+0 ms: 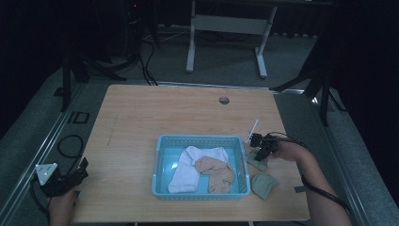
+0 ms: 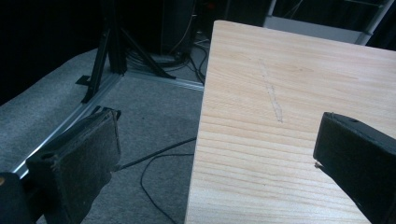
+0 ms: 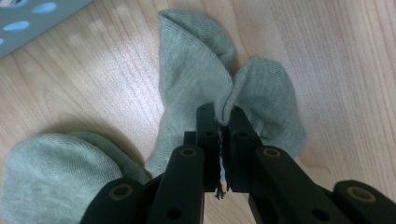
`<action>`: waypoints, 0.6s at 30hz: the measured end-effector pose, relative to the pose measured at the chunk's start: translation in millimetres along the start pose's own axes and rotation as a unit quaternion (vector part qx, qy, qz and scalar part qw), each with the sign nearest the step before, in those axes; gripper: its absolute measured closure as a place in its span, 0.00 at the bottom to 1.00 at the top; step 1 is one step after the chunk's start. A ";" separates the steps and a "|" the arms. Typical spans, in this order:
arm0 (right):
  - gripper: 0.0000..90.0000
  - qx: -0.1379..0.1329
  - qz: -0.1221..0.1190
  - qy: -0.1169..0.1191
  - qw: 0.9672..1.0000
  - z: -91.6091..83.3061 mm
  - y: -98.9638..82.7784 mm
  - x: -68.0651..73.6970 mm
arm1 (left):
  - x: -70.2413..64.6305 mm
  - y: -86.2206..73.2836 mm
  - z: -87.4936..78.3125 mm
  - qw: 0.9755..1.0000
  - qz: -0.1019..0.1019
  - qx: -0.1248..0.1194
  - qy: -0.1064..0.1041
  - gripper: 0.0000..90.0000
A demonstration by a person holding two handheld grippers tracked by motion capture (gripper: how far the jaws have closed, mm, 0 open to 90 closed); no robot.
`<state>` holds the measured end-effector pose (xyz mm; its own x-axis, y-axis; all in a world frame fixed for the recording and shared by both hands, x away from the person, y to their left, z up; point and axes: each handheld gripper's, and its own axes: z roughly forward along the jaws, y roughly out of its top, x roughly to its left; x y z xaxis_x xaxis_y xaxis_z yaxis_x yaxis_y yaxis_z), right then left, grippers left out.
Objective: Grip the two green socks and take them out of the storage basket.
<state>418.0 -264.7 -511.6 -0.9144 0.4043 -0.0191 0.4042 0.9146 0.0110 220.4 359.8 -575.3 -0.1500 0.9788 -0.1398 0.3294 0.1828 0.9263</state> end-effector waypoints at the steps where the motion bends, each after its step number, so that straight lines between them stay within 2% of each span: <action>1: 0.94 -0.001 0.000 -0.001 1.000 -0.9 -0.3 0.2 | 0.0 0.0 0.0 1.000 0.000 0.000 0.000 0.01; 6: 0.78 -0.007 0.004 -0.008 1.000 -12.4 -3.4 1.2 | 0.0 0.1 0.1 1.000 0.000 0.000 0.000 0.01; 11: 0.69 -0.021 0.006 -0.027 0.999 -27.5 -9.3 1.8 | -0.1 0.0 0.1 1.000 0.001 0.001 0.000 0.01; 13: 0.69 -0.035 0.018 -0.032 0.999 -32.5 -12.1 1.8 | 0.0 0.0 0.1 1.000 0.000 0.000 0.000 0.01; 18: 0.66 -0.053 0.027 -0.040 0.997 -35.0 -19.1 2.5 | 0.0 0.1 0.1 1.000 0.000 0.001 0.000 0.01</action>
<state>407.2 -281.2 -476.8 -0.8851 0.4555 -0.0953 0.4440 0.8879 0.1203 220.5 359.8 -575.3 -0.1496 0.9788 -0.1396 0.3307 0.1826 0.9259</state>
